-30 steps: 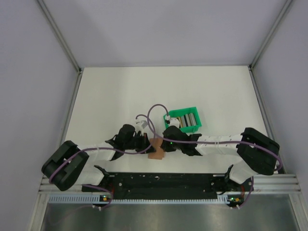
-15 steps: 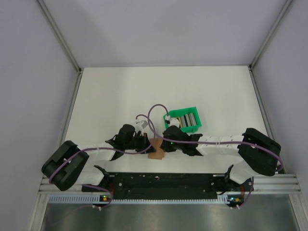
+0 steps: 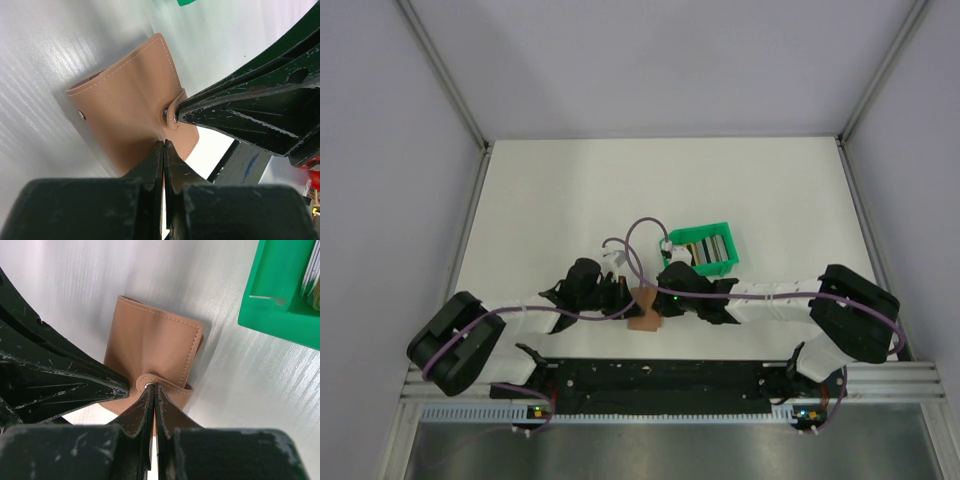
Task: Put the credit cards into the card holder
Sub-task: Close the card holder at the center of the board.
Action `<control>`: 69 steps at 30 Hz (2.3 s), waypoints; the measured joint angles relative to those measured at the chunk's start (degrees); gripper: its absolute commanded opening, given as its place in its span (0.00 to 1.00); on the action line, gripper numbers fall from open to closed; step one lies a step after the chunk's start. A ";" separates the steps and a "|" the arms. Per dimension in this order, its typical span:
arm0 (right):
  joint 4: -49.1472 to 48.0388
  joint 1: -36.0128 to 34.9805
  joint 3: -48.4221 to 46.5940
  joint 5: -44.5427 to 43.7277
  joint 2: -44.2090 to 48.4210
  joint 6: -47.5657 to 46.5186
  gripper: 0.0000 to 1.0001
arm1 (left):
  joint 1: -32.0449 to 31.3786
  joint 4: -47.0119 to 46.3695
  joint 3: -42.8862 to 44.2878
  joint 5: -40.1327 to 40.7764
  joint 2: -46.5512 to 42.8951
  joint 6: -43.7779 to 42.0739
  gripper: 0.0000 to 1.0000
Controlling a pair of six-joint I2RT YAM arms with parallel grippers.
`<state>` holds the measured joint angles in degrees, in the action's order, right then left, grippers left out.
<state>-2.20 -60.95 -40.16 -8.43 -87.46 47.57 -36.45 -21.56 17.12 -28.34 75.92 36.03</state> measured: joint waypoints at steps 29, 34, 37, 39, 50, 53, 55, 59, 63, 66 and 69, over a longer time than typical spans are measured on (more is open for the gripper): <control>-1.62 0.00 -0.02 -0.55 -0.26 0.00 0.01 | 0.00 -0.02 0.00 0.00 0.00 0.00 0.00; -1.53 0.00 -0.02 -0.61 -0.37 0.04 0.01 | 0.00 -0.02 0.00 0.00 0.00 0.00 0.00; -1.14 0.00 -0.02 -0.98 -0.39 0.07 0.01 | 0.00 -0.02 0.00 0.00 0.00 0.00 0.00; -0.92 0.00 -0.07 -1.01 -0.39 0.04 0.01 | 0.00 -0.02 0.00 0.00 0.00 0.00 0.00; 1.90 0.46 -1.99 -1.70 -0.87 -1.77 0.10 | 0.00 -2.01 -2.38 1.14 -1.92 3.28 0.37; 3.87 1.75 -1.95 -1.62 1.38 -2.69 0.15 | -0.15 -0.07 -4.63 3.19 -8.68 6.14 0.59; 4.61 2.51 -1.86 -1.66 4.00 -2.97 0.19 | -0.13 3.67 -4.66 5.66 -13.49 6.38 0.66; 4.24 3.08 -0.22 -1.66 9.46 -2.47 0.21 | -0.09 12.22 -3.28 11.34 -21.51 6.14 0.70; 3.45 3.08 4.79 -1.53 12.04 -0.28 0.22 | -0.07 15.23 -2.86 13.22 -20.72 5.73 0.70; 3.34 3.08 8.48 -1.11 12.15 1.57 0.23 | -0.07 14.64 -3.56 12.39 -17.16 6.16 0.70; 3.63 3.08 9.44 -0.52 12.15 2.43 0.23 | 0.00 12.17 -3.96 11.26 -16.24 6.40 0.68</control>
<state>1.43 -57.87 -30.72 -8.95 -75.31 50.00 -36.45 -9.39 13.17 -17.08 59.68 42.44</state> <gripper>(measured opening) 0.228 0.701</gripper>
